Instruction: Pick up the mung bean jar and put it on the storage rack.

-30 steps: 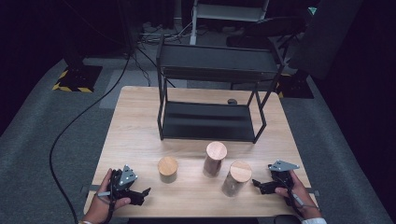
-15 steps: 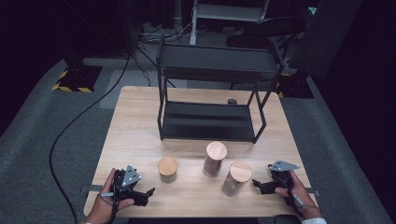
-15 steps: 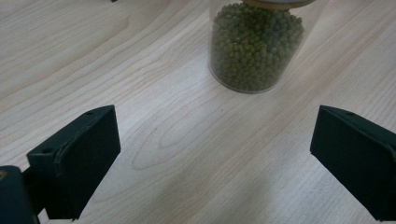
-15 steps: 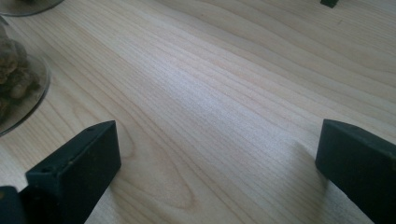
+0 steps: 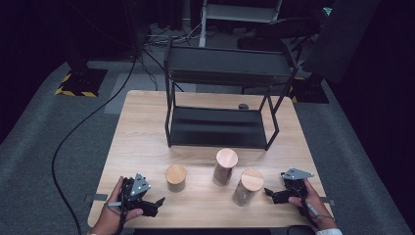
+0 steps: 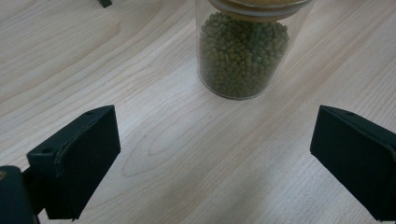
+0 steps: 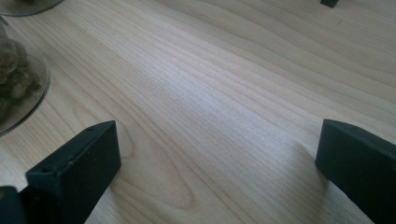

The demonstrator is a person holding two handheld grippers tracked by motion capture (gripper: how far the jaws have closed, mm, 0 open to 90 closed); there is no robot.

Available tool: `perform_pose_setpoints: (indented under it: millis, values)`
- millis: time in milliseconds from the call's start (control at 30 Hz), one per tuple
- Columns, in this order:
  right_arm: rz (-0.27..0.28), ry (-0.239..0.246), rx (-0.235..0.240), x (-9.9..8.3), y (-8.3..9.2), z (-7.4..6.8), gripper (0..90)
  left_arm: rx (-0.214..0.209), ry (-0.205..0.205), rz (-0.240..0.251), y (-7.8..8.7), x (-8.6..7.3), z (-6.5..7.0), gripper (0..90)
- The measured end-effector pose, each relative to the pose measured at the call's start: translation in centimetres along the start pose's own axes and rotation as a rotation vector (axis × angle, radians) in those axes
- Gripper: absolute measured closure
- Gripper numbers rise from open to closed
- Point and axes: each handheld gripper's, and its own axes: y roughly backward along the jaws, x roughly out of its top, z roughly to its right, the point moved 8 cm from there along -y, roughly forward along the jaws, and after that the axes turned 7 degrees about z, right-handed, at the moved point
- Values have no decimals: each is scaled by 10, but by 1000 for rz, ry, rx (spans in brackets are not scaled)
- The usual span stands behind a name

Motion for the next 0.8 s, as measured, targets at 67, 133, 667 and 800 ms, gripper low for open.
perform_pose_setpoints:
  millis: [67,133,667,800]
  values:
    - [0,0,0,0,0,0,0,-4,1,3,0,1,1,13]
    - [0,0,0,0,0,0,0,-9,0,5,0,1,2,12]
    - [0,0,0,0,0,0,0,-59,-5,20,-5,12,7,11]
    - [0,1,0,0,0,0,0,-64,-9,17,-9,15,8,11]
